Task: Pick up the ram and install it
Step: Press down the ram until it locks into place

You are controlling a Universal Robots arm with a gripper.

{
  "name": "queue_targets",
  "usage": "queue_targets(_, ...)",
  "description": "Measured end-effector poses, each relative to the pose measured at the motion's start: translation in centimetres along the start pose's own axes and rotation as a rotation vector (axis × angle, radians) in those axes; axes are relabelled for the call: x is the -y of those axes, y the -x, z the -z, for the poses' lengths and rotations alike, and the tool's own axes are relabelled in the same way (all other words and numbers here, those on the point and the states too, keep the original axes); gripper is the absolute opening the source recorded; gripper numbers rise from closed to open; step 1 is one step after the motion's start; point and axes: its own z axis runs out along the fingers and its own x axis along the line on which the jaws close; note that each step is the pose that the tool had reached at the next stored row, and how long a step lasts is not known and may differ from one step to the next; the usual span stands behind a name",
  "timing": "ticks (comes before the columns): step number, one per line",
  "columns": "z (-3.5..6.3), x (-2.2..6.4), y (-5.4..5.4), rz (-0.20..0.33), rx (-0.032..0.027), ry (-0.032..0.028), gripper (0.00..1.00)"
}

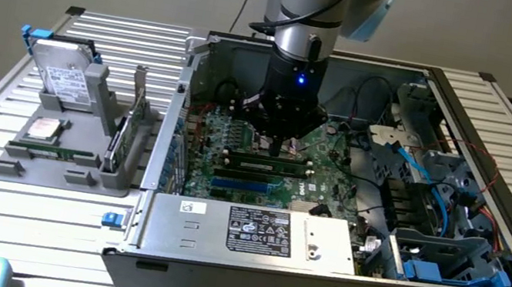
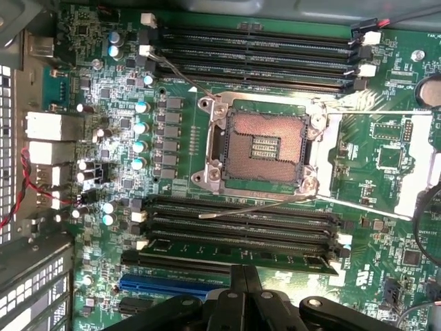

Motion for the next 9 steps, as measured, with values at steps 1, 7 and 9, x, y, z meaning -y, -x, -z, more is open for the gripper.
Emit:
queue_targets(1,-0.01,-0.01,0.00,-0.005,-0.0005,-0.0016,0.11)
queue_targets(7,0.00,0.00,0.01,-0.015,-0.0010,-0.0047,0.11)
queue_targets(9,0.00,0.00,0.01,-0.015,-0.0009,-0.0047,0.11)
